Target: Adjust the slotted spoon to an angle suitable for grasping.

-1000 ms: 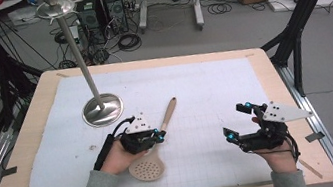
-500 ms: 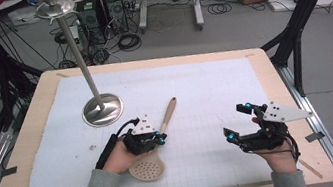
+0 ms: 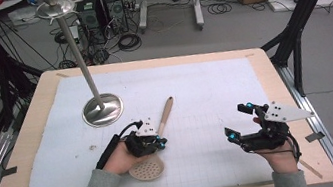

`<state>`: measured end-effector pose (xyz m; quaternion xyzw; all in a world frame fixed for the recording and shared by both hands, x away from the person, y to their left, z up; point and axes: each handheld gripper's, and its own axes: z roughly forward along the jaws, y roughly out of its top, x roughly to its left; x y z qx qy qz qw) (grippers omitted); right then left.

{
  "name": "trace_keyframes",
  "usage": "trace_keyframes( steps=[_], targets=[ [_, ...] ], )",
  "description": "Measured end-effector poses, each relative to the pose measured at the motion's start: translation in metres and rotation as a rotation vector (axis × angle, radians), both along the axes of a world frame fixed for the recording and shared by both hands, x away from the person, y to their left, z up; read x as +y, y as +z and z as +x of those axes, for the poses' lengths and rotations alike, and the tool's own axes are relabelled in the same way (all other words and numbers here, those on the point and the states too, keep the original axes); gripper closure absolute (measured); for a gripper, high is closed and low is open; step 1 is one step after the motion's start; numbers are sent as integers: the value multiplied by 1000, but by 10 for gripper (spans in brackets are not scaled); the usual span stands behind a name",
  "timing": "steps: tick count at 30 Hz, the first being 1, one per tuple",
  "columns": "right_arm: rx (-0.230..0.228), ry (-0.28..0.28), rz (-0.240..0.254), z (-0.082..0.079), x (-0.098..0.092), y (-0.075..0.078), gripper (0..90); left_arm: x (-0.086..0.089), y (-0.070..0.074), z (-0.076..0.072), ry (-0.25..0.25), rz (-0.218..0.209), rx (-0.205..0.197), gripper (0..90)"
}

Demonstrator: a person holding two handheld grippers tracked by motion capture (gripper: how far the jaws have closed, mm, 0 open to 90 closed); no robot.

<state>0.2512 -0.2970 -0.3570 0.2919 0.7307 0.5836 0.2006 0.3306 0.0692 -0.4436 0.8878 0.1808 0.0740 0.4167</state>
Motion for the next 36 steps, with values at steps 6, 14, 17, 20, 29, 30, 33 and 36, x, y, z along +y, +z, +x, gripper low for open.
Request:
trace_keyframes(
  steps=[6,14,17,20,29,30,33,36],
  targets=[
    [7,0,-1,1,0,-1,94,1,2,-3,-11,24,-1,897],
    [10,2,-10,2,1,-3,94,11,4,-9,-14,51,-15,896],
    [11,0,-10,2,1,-3,94,19,4,-11,-14,55,-14,896],
    [17,-2,-11,2,2,-3,94,28,4,-14,-11,47,-8,896],
    [21,-2,-25,3,4,-5,94,49,3,-26,-20,40,-17,896],
    [21,-2,-25,3,4,-5,94,49,3,-26,-20,40,-17,896],
    [18,2,-27,4,5,-5,94,55,2,-31,-28,36,-20,897],
    [22,2,-28,3,5,-5,94,63,1,-37,-39,25,-23,896]
  ],
)
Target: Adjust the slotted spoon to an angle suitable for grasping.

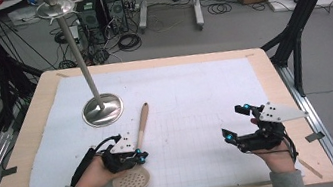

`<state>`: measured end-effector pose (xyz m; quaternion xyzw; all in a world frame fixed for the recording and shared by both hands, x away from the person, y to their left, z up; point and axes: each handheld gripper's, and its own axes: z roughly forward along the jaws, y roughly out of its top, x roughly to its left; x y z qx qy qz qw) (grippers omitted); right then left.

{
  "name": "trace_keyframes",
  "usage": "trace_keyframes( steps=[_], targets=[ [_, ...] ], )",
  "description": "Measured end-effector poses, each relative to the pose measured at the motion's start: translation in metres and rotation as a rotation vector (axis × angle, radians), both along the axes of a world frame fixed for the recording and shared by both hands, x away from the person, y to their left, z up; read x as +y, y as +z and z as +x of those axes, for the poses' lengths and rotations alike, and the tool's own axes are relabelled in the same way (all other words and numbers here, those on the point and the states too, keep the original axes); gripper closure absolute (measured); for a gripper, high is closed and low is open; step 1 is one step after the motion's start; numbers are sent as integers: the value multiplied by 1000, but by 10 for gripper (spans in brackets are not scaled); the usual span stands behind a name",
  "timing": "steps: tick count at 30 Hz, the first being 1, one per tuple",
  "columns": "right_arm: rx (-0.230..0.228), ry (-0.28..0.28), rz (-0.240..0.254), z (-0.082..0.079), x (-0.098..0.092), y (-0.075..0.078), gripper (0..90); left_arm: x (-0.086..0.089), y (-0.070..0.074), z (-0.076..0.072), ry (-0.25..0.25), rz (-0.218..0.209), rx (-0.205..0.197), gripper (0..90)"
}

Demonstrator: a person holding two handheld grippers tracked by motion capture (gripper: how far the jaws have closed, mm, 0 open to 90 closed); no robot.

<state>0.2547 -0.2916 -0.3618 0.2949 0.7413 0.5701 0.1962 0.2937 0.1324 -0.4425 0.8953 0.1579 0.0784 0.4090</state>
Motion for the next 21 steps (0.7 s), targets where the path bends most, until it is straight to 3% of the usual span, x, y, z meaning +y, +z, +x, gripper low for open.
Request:
trace_keyframes(
  steps=[7,21],
  targets=[
    [1,2,-3,0,1,0,94,12,1,-9,-11,17,-5,897],
    [4,2,-11,2,4,-1,94,43,2,-26,-16,13,7,896]
  ],
)
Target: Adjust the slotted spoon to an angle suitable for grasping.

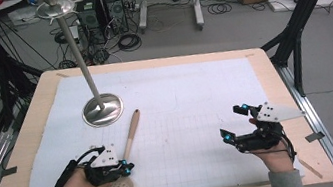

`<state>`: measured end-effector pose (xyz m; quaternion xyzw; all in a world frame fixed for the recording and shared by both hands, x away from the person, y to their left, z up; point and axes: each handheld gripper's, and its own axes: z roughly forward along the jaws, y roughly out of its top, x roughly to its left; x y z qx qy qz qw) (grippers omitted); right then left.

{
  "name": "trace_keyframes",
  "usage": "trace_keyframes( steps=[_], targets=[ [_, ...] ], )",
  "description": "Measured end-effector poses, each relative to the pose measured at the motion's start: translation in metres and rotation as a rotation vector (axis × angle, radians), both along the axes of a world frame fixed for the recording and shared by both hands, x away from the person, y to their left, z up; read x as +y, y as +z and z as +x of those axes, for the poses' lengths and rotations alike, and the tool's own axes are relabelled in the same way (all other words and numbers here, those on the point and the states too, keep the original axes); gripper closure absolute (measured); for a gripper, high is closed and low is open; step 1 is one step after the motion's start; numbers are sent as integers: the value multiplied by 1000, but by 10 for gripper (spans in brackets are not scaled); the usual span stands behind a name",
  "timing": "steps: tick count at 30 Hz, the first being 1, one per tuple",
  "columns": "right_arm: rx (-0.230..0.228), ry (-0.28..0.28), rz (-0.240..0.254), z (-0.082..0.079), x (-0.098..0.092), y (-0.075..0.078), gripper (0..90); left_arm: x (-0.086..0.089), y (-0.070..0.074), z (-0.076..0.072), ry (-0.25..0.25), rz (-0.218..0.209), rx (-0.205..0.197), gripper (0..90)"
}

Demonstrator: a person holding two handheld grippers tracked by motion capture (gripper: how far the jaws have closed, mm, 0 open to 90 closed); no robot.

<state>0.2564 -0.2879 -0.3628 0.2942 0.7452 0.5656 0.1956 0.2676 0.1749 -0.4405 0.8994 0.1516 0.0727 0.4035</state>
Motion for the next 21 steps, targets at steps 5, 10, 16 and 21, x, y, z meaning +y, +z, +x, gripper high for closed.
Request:
trace_keyframes(
  steps=[5,10,16,21],
  targets=[
    [-2,2,-5,1,1,0,94,12,-1,-4,-2,-15,12,896],
    [1,3,-8,1,2,-1,94,23,-2,-8,3,-25,15,896],
    [2,6,-11,2,4,-2,94,33,-2,-11,4,-30,17,896],
    [5,9,-12,3,5,-2,94,32,-1,-10,10,-31,6,896]
  ],
)
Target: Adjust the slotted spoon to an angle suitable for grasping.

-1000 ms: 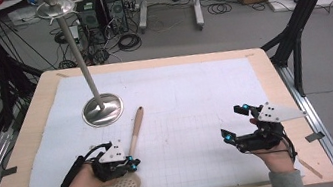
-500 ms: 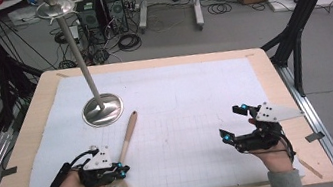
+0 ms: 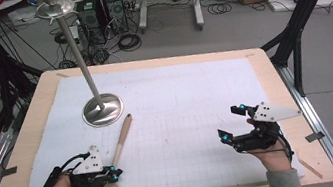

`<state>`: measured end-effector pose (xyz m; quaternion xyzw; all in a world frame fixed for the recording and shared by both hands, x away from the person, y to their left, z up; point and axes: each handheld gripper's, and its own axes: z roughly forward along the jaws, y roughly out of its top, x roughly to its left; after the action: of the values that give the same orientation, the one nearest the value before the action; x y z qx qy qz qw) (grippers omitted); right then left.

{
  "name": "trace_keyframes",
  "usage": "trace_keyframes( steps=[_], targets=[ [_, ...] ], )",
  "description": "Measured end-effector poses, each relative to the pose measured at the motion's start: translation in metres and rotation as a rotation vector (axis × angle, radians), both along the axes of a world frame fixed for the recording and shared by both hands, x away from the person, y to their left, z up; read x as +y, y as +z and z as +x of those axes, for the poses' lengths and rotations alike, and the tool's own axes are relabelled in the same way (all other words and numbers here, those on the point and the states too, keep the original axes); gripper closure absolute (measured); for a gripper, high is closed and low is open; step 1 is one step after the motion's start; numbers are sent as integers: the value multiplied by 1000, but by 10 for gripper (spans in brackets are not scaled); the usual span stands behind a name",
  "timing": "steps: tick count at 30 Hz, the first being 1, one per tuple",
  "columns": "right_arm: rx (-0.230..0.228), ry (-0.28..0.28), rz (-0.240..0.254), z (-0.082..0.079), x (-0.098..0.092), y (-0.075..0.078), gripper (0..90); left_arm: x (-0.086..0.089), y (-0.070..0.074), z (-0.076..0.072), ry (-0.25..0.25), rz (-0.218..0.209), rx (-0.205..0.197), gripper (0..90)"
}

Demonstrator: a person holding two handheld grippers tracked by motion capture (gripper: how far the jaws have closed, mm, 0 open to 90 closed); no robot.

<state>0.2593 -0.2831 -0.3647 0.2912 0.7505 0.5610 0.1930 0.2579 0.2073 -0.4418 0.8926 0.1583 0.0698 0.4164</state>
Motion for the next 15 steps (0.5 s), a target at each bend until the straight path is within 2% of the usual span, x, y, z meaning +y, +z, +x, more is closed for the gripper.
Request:
trace_keyframes(
  steps=[2,5,8,11,15],
  targets=[
    [-3,-1,-2,1,0,0,94,1,1,3,19,-16,-10,896],
    [2,-2,-1,1,0,0,94,5,6,9,82,-41,-36,896],
    [1,0,-1,2,1,0,94,12,9,17,145,-75,-38,896],
    [1,0,-1,2,1,-1,94,15,7,27,200,-82,-18,896],
    [-2,4,-2,2,1,0,94,13,3,32,217,-63,-15,896]
  ],
)
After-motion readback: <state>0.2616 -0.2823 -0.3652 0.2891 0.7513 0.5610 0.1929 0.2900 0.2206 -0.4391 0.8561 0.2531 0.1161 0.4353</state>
